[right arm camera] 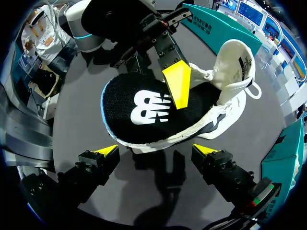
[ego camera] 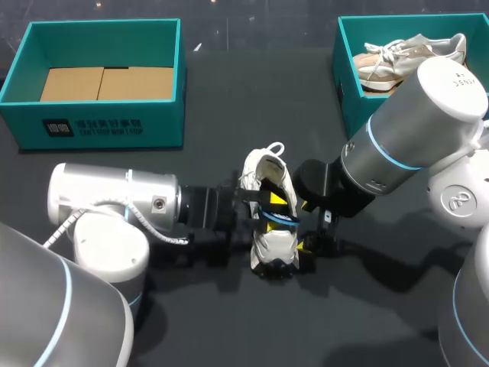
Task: Take the shoe out of the shoebox, open the shoe tongue, remove and reinsert the insole, then place the shoe into the shoebox
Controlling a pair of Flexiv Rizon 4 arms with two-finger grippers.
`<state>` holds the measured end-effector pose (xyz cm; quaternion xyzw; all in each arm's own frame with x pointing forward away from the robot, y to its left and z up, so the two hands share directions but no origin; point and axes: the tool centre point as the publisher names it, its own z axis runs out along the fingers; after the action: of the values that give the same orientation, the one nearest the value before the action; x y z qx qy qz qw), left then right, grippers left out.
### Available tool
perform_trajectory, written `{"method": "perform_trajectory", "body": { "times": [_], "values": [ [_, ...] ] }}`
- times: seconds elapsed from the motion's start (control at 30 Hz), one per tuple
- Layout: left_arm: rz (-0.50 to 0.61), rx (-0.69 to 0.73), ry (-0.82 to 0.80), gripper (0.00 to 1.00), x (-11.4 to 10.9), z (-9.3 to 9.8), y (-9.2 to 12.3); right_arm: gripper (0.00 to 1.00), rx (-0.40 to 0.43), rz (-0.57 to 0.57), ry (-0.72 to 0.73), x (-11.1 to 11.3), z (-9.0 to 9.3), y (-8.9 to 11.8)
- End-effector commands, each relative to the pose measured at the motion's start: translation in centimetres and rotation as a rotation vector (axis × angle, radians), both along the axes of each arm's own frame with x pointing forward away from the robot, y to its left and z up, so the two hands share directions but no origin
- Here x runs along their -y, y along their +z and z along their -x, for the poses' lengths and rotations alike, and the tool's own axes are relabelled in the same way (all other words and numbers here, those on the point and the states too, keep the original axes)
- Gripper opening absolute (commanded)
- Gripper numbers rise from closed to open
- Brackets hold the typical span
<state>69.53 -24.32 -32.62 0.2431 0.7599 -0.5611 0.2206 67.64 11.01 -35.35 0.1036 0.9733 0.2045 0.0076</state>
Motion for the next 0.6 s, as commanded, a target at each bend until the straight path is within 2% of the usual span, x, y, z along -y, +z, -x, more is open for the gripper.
{"method": "perform_trajectory", "body": {
  "times": [0.03, 0.2, 0.23, 0.27, 0.3, 0.6],
  "values": [
    [0.021, -0.008, -0.026, 0.40, -1.0, 1.3, 1.5, 1.00, 0.002, -0.001, -0.001, 0.0, 0.1, 0.0],
    [0.022, 0.003, -0.053, 0.38, -0.6, 2.2, 2.2, 1.00, 0.002, -0.001, -0.001, 0.0, 0.1, 0.0],
    [0.019, 0.006, -0.056, 0.31, -0.5, 2.3, 2.1, 1.00, 0.002, -0.001, -0.001, 0.0, 0.1, 0.0],
    [0.014, 0.007, -0.059, 0.20, -0.3, 2.3, 2.0, 1.00, 0.002, -0.001, -0.001, 0.0, 0.1, 0.0],
    [0.003, 0.014, -0.062, 0.01, -0.2, 2.3, 1.8, 1.00, 0.002, -0.001, -0.001, 0.0, 0.1, 0.0],
    [-0.059, 0.059, -0.042, 0.00, 0.2, 0.8, -1.2, 1.00, 0.002, -0.001, -0.001, 0.0, 0.1, 0.0]
  ]
}}
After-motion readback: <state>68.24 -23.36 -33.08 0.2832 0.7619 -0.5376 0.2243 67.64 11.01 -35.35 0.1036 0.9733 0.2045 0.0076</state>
